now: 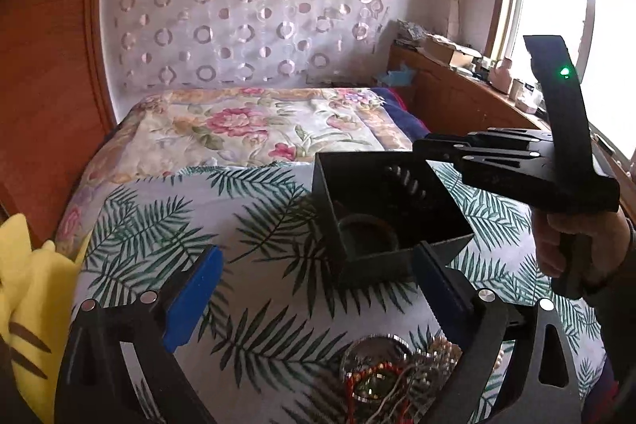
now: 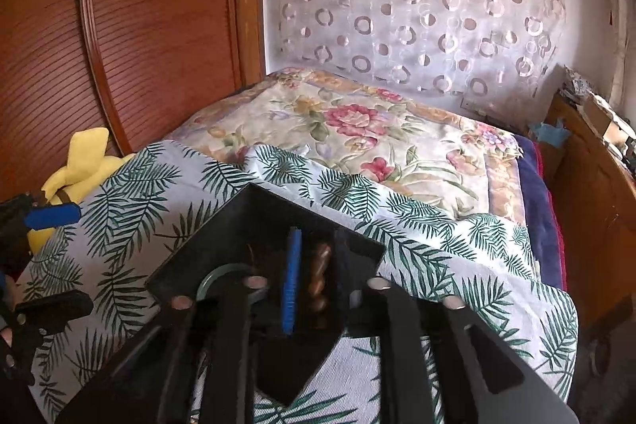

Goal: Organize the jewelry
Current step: 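Open the right gripper to drop the bracelet into the box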

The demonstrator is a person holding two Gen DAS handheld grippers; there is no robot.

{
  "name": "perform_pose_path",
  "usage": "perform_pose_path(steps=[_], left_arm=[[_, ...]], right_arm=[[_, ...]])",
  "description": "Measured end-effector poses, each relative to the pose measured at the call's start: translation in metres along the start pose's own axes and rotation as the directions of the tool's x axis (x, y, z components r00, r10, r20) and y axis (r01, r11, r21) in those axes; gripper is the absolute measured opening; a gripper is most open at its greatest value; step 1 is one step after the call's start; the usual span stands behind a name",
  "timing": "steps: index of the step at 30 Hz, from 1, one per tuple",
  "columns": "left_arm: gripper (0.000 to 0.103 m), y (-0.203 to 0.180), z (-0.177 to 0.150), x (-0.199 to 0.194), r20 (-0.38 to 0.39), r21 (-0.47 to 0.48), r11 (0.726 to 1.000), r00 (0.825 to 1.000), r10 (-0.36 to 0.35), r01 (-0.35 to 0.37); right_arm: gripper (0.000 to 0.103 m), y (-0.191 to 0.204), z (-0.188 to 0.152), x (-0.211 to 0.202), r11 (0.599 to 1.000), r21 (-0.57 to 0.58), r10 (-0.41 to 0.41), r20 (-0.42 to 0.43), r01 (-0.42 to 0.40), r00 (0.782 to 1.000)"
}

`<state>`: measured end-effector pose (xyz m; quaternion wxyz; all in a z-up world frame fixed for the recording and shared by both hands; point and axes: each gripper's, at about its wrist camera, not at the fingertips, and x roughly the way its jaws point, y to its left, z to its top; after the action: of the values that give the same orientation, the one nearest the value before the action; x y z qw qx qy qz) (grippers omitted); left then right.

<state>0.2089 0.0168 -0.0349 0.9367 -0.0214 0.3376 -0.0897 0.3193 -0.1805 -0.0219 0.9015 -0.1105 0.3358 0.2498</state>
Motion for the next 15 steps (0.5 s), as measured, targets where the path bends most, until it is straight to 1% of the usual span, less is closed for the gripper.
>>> perform_pose_path(steps=[2, 6, 10, 15], left_arm=[[0.095, 0.002, -0.005, -0.005, 0.001, -0.009, 1.0, 1.0, 0.007, -0.007], [0.095, 0.003, -0.017, -0.017, 0.009, -0.014, 1.0, 1.0, 0.012, -0.011], [0.095, 0.002, -0.03, -0.03, 0.016, -0.016, 1.0, 1.0, 0.012, -0.012], [0.095, -0.005, -0.052, -0.039, 0.014, -0.01, 1.0, 1.0, -0.002, 0.002]], right_arm=[[0.037, 0.0, -0.004, -0.009, 1.0, 0.009, 0.002, 0.008, -0.002, 1.0], [0.037, 0.0, -0.02, -0.032, 0.999, 0.034, 0.009, 0.023, -0.01, 1.0], [0.037, 0.006, -0.052, -0.054, 0.998, 0.056, 0.022, 0.019, -0.023, 1.0], [0.037, 0.019, -0.098, -0.065, 0.996, 0.072, 0.057, -0.023, -0.055, 0.998]])
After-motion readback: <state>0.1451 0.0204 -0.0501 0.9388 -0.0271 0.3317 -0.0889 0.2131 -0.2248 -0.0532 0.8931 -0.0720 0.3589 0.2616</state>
